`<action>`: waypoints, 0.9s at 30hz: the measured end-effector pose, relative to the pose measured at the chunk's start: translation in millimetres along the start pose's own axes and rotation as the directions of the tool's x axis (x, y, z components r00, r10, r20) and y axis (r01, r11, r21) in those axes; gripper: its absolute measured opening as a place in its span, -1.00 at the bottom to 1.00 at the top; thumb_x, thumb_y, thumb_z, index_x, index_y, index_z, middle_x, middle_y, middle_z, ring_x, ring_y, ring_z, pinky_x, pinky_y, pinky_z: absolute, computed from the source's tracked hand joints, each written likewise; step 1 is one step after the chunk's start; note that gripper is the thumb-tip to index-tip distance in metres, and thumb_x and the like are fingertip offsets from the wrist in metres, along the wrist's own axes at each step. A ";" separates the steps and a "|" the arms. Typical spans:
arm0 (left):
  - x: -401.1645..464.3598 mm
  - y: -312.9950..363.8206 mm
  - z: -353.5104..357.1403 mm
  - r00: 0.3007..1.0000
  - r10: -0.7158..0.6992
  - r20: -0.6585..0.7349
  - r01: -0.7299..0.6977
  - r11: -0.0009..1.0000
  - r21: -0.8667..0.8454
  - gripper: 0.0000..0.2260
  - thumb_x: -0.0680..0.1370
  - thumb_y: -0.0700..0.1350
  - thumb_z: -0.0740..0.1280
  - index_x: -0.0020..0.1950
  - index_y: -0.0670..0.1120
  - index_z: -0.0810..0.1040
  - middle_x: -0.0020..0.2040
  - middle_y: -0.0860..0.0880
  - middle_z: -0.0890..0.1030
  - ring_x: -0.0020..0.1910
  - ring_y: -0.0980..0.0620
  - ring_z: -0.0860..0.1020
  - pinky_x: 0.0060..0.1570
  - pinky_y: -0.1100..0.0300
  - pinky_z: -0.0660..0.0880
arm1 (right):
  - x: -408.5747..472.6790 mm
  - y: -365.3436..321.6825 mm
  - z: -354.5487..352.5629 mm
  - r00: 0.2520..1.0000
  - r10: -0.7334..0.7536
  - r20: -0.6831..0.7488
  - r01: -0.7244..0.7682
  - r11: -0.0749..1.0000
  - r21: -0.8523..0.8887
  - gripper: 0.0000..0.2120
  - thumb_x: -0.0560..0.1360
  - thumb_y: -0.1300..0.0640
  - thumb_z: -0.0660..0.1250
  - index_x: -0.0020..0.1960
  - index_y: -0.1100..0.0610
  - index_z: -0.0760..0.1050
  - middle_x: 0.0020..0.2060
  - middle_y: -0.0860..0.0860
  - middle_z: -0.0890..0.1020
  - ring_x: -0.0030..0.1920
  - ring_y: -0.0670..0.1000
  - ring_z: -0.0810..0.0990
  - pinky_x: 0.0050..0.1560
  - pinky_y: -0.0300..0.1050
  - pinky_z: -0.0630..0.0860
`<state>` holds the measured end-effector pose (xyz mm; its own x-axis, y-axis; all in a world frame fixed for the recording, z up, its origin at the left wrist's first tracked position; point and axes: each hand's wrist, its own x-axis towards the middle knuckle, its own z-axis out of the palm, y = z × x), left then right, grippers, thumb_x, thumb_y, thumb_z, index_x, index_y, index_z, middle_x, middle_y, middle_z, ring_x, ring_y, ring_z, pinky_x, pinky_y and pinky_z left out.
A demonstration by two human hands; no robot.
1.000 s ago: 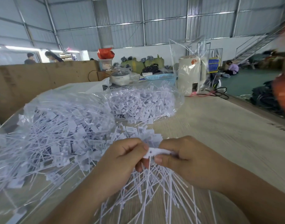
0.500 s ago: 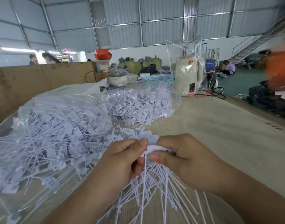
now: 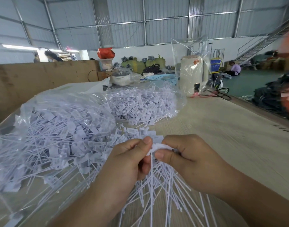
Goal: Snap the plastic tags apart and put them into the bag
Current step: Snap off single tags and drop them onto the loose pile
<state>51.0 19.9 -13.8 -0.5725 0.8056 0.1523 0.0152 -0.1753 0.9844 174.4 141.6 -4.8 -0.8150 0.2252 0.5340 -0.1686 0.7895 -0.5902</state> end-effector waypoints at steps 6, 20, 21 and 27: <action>-0.7 -0.2 4.2 1.000 -0.017 -0.015 0.017 0.999 -0.037 -0.67 0.34 0.18 0.38 -0.49 -0.01 0.49 -0.53 0.03 0.40 -0.58 0.14 0.33 -0.57 0.35 0.29 | 0.8 -0.3 3.8 0.999 0.012 -0.052 -0.012 1.000 -0.010 -0.72 0.54 -0.04 0.24 -0.26 0.09 0.48 -0.46 -0.03 0.41 -0.46 -0.07 0.34 -0.42 -0.08 0.32; 2.7 8.9 -13.6 0.994 0.022 0.104 -0.035 0.991 0.129 -0.69 0.37 0.14 0.41 -0.46 -0.02 0.51 -0.51 0.01 0.40 -0.55 0.13 0.36 -0.51 0.37 0.31 | -0.1 -5.9 -7.7 0.987 0.077 0.140 -0.085 0.995 0.054 -0.80 0.60 0.05 0.27 0.06 0.12 0.61 -0.25 0.18 0.63 -0.32 0.17 0.52 -0.20 0.14 0.51; 2.2 9.5 -13.8 0.994 0.016 0.109 -0.029 0.992 0.122 -0.69 0.38 0.13 0.43 -0.45 -0.02 0.51 -0.51 0.01 0.41 -0.55 0.13 0.35 -0.51 0.37 0.31 | -0.7 -6.4 -7.6 0.991 0.058 0.119 -0.060 0.998 0.014 -0.81 0.59 0.05 0.27 0.07 0.09 0.62 -0.31 0.09 0.62 -0.40 0.03 0.47 -0.28 0.04 0.50; 0.3 12.5 -18.4 0.981 0.105 0.161 -0.160 0.911 0.381 -0.57 0.36 0.34 0.33 -0.36 -0.03 0.58 -0.49 0.03 0.51 -0.47 0.06 0.39 -0.43 0.29 0.35 | 0.9 -5.6 -10.1 0.961 0.147 0.233 -0.197 0.957 0.213 -0.63 0.59 0.00 0.29 0.05 0.34 0.55 -0.21 0.38 0.54 -0.26 0.30 0.52 -0.13 0.20 0.50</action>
<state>35.9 7.6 -3.0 -0.4284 0.8632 0.2671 0.4174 -0.0731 0.9058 180.2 143.1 5.2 -0.9373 0.1992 0.2858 -0.1183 0.5897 -0.7989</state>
